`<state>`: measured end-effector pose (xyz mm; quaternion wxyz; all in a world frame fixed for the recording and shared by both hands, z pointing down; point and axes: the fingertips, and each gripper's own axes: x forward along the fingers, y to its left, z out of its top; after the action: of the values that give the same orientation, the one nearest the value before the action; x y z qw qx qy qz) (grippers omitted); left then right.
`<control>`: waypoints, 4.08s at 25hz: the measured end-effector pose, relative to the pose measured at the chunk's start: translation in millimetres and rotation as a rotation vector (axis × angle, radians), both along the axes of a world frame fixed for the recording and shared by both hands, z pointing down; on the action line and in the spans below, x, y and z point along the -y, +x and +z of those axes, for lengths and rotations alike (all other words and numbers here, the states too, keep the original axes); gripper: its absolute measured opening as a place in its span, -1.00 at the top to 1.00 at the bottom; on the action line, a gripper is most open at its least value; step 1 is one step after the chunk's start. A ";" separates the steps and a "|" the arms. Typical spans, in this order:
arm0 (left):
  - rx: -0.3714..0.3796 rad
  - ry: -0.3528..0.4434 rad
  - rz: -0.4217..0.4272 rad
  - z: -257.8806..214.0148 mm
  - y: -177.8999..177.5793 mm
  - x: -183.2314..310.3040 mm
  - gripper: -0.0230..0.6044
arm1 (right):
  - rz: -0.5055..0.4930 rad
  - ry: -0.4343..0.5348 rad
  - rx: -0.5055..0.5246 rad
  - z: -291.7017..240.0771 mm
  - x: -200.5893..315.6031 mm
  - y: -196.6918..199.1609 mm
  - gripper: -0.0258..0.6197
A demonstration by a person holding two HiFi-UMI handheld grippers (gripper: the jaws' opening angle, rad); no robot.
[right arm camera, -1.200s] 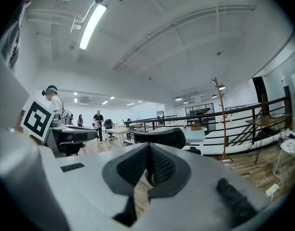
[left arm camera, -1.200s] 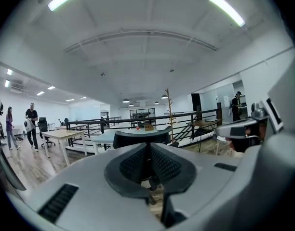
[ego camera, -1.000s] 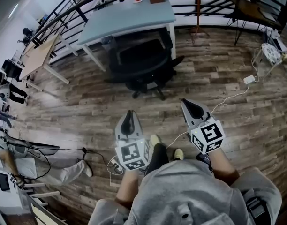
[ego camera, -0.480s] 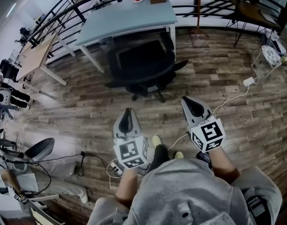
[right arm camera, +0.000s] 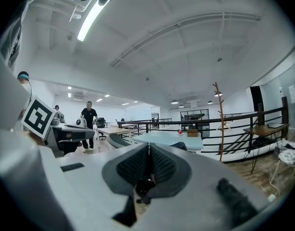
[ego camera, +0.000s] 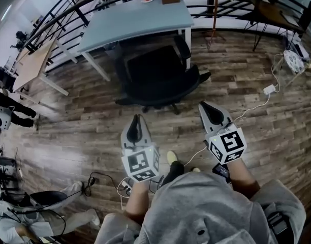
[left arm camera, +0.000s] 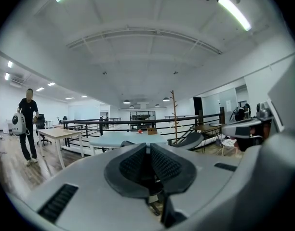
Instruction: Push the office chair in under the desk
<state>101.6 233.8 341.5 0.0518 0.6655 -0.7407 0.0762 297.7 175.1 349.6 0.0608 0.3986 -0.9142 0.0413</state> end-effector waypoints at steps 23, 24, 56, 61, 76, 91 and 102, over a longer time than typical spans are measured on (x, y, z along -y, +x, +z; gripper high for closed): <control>-0.054 -0.012 0.047 9.6 -96.0 102.1 0.50 | 0.223 -0.041 -0.028 5.1 119.7 -35.6 0.46; -0.069 -0.016 0.057 10.8 -98.0 105.3 0.45 | 0.231 -0.052 -0.027 6.7 122.6 -37.1 0.45; -0.288 -0.180 0.005 42.4 -65.5 148.6 0.00 | 0.336 -0.413 0.088 62.8 187.9 -24.5 0.29; -0.289 -0.172 -0.076 42.5 -70.2 157.5 0.09 | 0.372 -0.406 0.143 61.0 198.2 -23.4 0.31; -0.249 -0.173 -0.155 46.1 -93.5 205.9 0.24 | 0.381 -0.373 0.188 62.5 239.3 -38.8 0.32; -0.244 -0.149 -0.215 45.6 -105.7 247.3 0.30 | 0.358 -0.366 0.215 61.1 284.0 -50.0 0.32; -0.202 -0.142 -0.211 42.6 -112.9 270.5 0.31 | 0.333 -0.372 0.162 61.4 304.9 -59.0 0.30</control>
<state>-11.3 -36.7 384.1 0.1808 0.5831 -0.7901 0.0553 238.7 -129.8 411.0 0.0517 0.5210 -0.8145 0.2499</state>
